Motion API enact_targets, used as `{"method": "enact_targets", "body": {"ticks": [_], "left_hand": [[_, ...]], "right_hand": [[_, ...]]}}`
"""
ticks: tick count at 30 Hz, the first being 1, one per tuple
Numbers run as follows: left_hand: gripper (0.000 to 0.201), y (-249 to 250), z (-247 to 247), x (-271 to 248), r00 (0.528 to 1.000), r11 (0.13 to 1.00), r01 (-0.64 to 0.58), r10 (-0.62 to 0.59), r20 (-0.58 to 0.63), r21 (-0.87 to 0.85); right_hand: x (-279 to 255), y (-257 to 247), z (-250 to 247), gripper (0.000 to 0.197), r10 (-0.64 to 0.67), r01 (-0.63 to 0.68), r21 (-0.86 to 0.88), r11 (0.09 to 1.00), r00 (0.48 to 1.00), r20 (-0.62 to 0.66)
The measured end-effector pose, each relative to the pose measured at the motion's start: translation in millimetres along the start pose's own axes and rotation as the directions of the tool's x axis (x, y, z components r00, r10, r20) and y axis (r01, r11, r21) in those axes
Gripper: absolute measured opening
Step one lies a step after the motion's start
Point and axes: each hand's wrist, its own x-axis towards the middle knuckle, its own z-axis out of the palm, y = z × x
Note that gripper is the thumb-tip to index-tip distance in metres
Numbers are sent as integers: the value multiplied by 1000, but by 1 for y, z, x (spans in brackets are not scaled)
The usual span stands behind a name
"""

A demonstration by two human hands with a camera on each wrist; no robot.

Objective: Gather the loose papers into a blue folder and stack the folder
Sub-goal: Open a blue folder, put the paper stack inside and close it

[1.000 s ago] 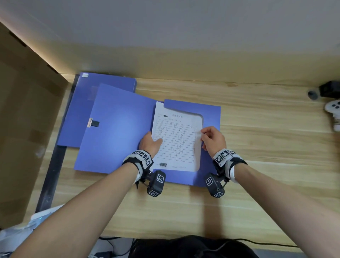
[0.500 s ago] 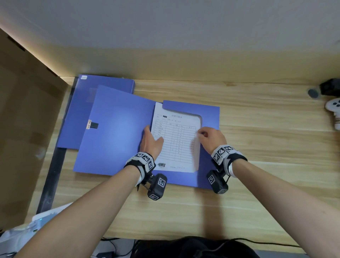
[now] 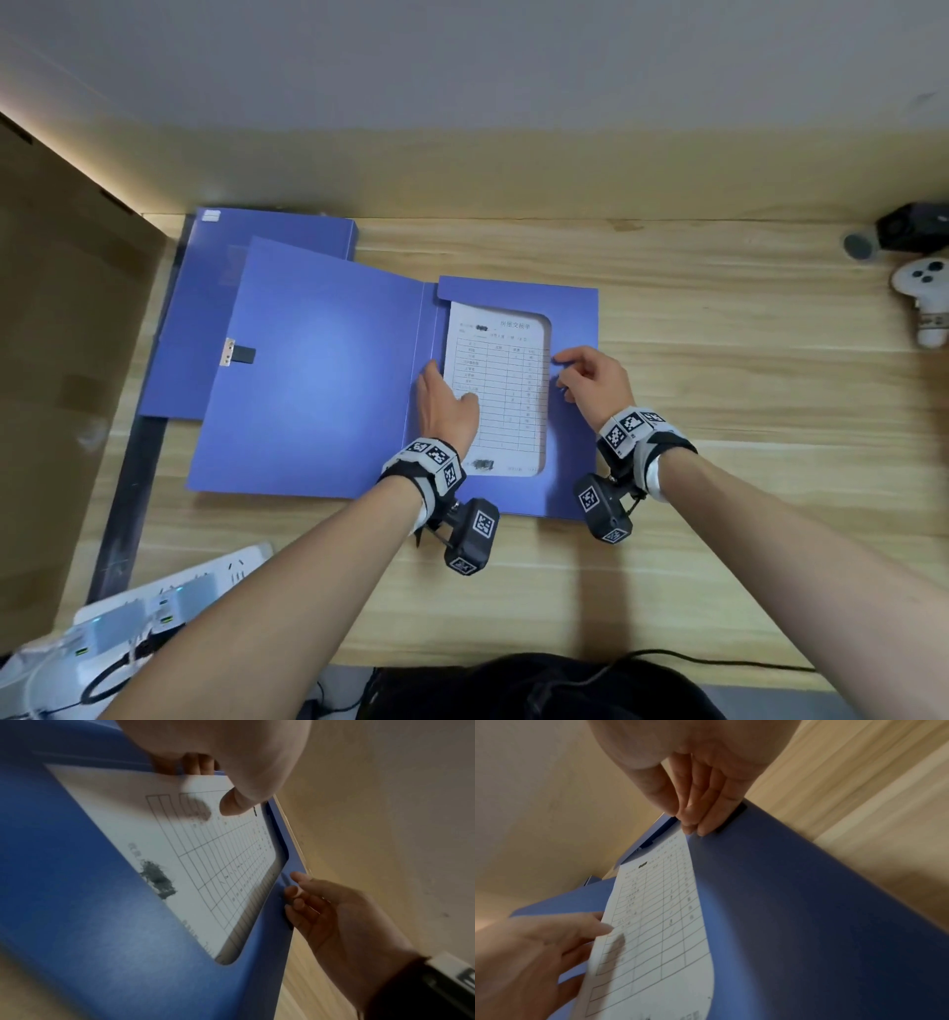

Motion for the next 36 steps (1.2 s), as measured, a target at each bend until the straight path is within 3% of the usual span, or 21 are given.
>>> {"method": "enact_targets", "body": {"ticks": [2,6,12,17,22,25,27,31,34,36], "left_hand": [[68,-7,-6,-3,999,992,-49,49,4,117],[45,-20,-20,-14,986,984,-128,112,125,126],[70,-29,-21,-29,957,960,-168,103,271,226],[64,-24,-15,-30,950,961,-146,71,305,233],[64,-26,-29,-25,925,956,-197,107,365,219],[67,-27,-50,-27,941,969,-218,177,287,116],[66,-30,-70,-24,960,963,-251,234,152,101],[67,-48,-121,-18,949,930,-251,291,-119,270],[79,-74,-149,-20,958,890,-40,163,-235,455],[88,-87,-162,-25,949,888,96,54,-311,449]], "right_hand": [[-2,1,-2,28,1,0,38,999,1000,-11],[-11,-2,-5,29,-6,8,89,996,1000,-21],[-30,1,-14,28,-57,57,-4,998,995,-82],[-58,13,-13,33,-37,34,-21,999,985,-169],[-76,23,-7,41,-110,96,-204,974,992,-54],[-82,20,-3,48,-65,66,-294,954,998,14],[-87,17,-2,52,-26,46,-346,937,998,62],[-93,13,-3,54,3,72,-478,875,988,156],[-98,14,-3,53,-4,104,-520,848,982,190],[-102,16,-3,52,-9,115,-536,836,981,196]]}}
